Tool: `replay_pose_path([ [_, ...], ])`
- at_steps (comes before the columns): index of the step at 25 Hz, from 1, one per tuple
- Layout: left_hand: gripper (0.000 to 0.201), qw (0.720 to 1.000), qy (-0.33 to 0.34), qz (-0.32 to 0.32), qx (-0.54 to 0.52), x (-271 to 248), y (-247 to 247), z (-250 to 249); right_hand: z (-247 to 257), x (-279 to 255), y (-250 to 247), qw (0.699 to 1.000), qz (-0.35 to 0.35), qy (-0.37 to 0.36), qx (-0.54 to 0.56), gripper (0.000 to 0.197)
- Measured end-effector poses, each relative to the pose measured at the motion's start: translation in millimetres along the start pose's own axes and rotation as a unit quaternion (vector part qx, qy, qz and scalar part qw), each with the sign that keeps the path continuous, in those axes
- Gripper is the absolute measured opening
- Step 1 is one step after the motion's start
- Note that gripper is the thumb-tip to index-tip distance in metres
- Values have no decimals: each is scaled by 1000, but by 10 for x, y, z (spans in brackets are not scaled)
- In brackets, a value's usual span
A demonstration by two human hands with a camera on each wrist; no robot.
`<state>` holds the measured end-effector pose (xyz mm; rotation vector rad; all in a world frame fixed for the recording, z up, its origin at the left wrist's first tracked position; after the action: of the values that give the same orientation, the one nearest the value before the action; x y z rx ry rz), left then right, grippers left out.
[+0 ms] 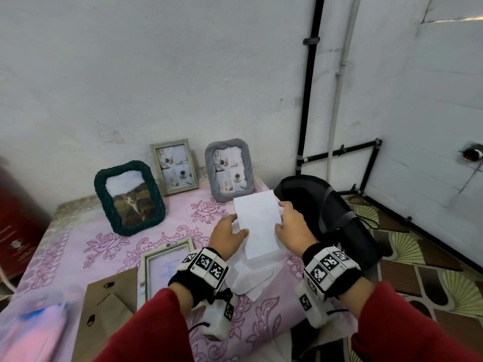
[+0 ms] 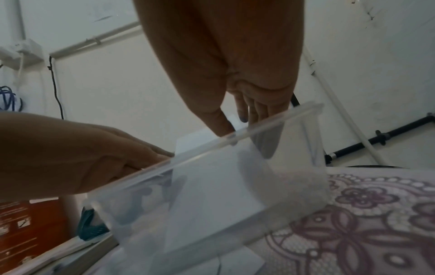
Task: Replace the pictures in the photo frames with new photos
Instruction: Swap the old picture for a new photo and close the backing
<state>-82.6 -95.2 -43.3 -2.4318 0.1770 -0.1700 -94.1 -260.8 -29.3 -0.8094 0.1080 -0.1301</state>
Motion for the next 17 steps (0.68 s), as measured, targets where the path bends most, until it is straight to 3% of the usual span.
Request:
replay_pose_path([
  [8, 60, 976, 82, -87, -183, 0, -294, -341, 332, 17, -415, 976, -139, -92, 137, 31],
  [17, 53, 959, 87, -163, -217, -300, -939, -239, 845, -175, -226, 957, -101, -152, 224, 36],
])
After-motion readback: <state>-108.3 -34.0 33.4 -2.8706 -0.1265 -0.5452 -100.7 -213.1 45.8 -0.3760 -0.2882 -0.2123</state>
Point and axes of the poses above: each hand's wrist, its own x-axis towards the middle knuckle, its own y-axis out of the palm, z = x × y, the point moved 8 cm from there along x, towards the middle knuckle, and after that the axes turned 7 degrees about y, right-handed, at the moved point
